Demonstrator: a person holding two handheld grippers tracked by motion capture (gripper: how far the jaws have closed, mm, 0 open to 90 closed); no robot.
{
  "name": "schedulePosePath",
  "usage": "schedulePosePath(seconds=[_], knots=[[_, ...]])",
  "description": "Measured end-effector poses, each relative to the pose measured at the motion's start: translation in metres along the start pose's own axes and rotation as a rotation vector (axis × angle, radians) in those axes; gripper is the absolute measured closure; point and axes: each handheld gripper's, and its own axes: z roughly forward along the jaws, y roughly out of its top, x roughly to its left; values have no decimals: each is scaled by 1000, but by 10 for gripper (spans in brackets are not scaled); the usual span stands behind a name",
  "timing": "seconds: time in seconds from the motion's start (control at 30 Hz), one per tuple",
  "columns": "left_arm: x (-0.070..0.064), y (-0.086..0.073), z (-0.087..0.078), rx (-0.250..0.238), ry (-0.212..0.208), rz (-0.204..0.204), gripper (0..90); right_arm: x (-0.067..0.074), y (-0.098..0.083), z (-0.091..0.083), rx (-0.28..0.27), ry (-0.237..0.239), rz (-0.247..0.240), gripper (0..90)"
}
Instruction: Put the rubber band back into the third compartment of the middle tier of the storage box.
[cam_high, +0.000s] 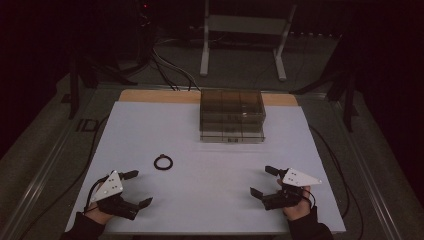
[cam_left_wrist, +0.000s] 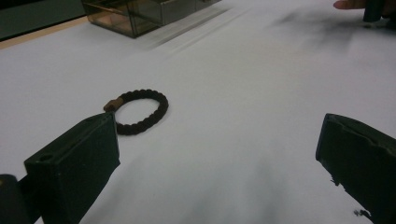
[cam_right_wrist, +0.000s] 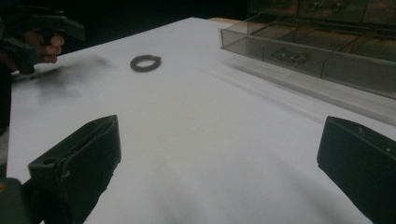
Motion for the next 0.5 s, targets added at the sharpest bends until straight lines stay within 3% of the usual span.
schedulePosePath(seconds=[0.33, 0.5], knots=[[-3, 4, 2, 27, -26, 15, 3, 3, 3, -1, -14, 1, -17, 0], [-7, 17, 1, 11, -70, 33, 3, 5, 5, -3, -31, 4, -19, 0]])
